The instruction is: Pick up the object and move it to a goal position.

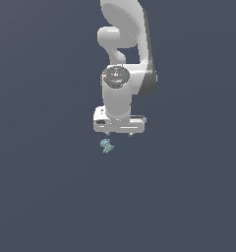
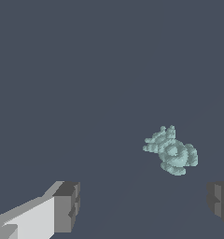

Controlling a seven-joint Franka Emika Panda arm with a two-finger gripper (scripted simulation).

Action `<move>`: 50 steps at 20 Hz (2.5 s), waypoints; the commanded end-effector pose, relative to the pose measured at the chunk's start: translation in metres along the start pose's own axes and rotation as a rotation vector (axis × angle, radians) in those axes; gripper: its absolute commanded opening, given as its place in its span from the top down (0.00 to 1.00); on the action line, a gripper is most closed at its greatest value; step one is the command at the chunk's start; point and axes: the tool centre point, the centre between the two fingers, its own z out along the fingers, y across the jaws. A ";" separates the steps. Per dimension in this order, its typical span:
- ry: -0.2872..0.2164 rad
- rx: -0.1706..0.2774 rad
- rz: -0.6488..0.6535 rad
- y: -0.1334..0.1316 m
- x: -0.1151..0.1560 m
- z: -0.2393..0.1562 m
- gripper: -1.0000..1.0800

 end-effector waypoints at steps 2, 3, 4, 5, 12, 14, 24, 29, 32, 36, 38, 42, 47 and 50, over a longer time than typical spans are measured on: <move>0.001 0.000 0.000 0.001 0.000 0.000 0.04; 0.002 -0.001 0.000 0.002 0.000 -0.001 0.04; 0.006 -0.003 -0.001 0.004 0.001 -0.003 0.04; 0.010 -0.004 -0.001 0.008 0.001 -0.005 0.04; 0.030 -0.014 0.003 0.023 0.003 -0.017 0.04; 0.028 -0.013 0.000 0.023 0.003 -0.016 0.04; 0.031 -0.019 -0.090 0.028 0.003 -0.008 0.04; 0.033 -0.025 -0.184 0.034 0.003 0.001 0.04; 0.034 -0.030 -0.256 0.038 0.002 0.007 0.04; 0.035 -0.035 -0.362 0.044 0.002 0.016 0.04; 0.036 -0.038 -0.414 0.047 0.001 0.021 0.04; 0.038 -0.043 -0.520 0.052 0.001 0.030 0.04; 0.040 -0.048 -0.650 0.058 -0.001 0.041 0.04; 0.041 -0.051 -0.718 0.061 -0.002 0.047 0.04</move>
